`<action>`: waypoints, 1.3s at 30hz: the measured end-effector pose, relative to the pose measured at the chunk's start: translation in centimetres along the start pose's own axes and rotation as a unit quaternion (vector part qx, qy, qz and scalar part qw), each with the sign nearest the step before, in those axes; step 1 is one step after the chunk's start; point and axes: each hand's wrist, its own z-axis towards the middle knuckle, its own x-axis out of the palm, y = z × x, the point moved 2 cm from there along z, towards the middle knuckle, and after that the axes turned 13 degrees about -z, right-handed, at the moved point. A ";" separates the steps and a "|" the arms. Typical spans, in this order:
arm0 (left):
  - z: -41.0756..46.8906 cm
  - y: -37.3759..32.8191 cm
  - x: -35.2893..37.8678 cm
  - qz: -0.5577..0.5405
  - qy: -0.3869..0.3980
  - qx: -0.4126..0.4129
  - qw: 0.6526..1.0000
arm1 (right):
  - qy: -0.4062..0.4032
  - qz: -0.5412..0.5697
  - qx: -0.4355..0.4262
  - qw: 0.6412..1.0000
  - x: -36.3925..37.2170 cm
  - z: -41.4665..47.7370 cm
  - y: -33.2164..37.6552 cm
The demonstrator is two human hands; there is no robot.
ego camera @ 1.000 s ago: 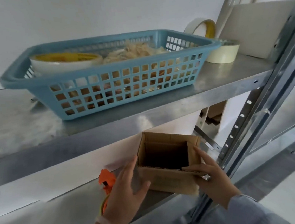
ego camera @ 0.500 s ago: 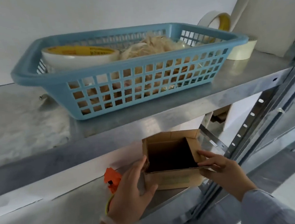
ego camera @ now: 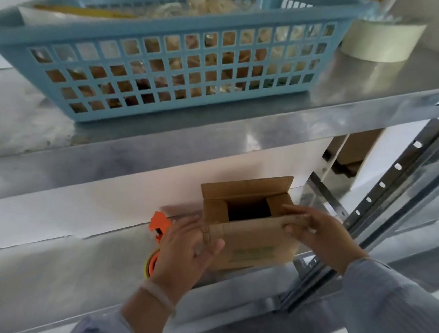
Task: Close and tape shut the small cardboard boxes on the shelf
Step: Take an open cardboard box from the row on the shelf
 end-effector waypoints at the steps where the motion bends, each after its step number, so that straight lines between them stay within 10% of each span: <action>1: 0.2 0.2 0.0 0.016 0.003 0.007 1.000 | 0.000 -0.007 0.003 1.000 0.1 0.1 0.0; 17: 2.0 1.0 -0.5 -0.215 0.046 -0.130 0.967 | -0.035 -0.104 -0.065 0.992 -0.3 3.2 0.1; 39: 1.8 1.0 -1.0 0.162 0.039 0.008 0.986 | -0.051 -0.401 -0.244 0.882 5.4 2.7 2.9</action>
